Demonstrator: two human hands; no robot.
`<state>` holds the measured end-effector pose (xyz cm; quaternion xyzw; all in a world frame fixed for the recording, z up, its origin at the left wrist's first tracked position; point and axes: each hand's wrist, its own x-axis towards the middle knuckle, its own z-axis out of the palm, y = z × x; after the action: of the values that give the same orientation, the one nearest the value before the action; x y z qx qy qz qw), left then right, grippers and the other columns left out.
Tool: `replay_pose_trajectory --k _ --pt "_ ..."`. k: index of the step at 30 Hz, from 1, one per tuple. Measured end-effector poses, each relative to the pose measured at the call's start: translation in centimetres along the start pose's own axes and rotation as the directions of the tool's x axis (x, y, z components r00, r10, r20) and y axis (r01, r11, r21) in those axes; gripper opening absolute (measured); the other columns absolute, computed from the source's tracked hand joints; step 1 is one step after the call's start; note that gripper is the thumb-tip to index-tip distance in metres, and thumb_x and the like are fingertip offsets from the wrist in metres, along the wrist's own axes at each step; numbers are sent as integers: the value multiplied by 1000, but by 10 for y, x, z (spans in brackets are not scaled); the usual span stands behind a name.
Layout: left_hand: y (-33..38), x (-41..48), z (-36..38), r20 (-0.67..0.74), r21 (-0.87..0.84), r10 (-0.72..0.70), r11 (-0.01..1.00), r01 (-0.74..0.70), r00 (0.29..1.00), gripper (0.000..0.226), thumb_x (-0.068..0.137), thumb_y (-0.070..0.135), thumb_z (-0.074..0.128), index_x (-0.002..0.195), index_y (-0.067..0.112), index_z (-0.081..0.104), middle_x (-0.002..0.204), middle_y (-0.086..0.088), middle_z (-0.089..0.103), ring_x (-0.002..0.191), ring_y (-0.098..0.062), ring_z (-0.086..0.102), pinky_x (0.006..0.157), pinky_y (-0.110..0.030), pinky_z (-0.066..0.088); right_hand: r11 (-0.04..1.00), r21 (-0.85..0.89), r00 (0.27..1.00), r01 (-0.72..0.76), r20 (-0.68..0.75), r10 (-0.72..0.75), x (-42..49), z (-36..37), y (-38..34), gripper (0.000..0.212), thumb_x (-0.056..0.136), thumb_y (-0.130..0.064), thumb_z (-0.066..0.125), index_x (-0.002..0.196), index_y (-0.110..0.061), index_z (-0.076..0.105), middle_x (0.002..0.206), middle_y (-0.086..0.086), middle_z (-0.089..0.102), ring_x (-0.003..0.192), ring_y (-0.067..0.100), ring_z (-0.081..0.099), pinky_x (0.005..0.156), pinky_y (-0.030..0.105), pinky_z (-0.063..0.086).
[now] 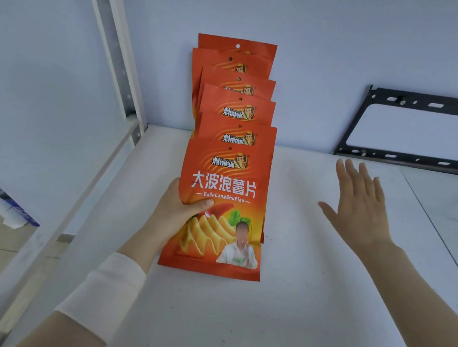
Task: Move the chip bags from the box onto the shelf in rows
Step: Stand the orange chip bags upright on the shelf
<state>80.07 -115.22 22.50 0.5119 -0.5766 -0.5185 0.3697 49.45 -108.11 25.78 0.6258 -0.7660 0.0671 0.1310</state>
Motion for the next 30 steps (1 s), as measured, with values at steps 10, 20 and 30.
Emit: replay_pose_trajectory --k 10,20,30 --pt "7 -5 11 -125 208 59 978 -32 990 94 77 29 74 147 29 10 143 -2 34 130 -19 40 106 -47 37 999 -32 998 18 54 -17 0 0 -3 81 87 -35 59 147 -8 11 153 14 18 142 33 7 115 48 7" --pt "17 -14 12 -116 447 128 892 -64 985 69 90 41 50 147 27 14 155 0 9 142 -20 13 112 -44 26 998 -52 997 26 75 -22 1 -6 -10 79 90 -40 51 148 -10 6 155 12 12 143 31 2 115 46 5" --pt "47 -12 79 421 692 532 335 -639 734 62 89 43 29 140 8 38 148 -12 35 141 -30 22 115 -44 10 997 32 996 -70 53 69 -61 -5 11 76 90 -36 54 147 -9 13 153 14 17 142 30 9 113 36 5"
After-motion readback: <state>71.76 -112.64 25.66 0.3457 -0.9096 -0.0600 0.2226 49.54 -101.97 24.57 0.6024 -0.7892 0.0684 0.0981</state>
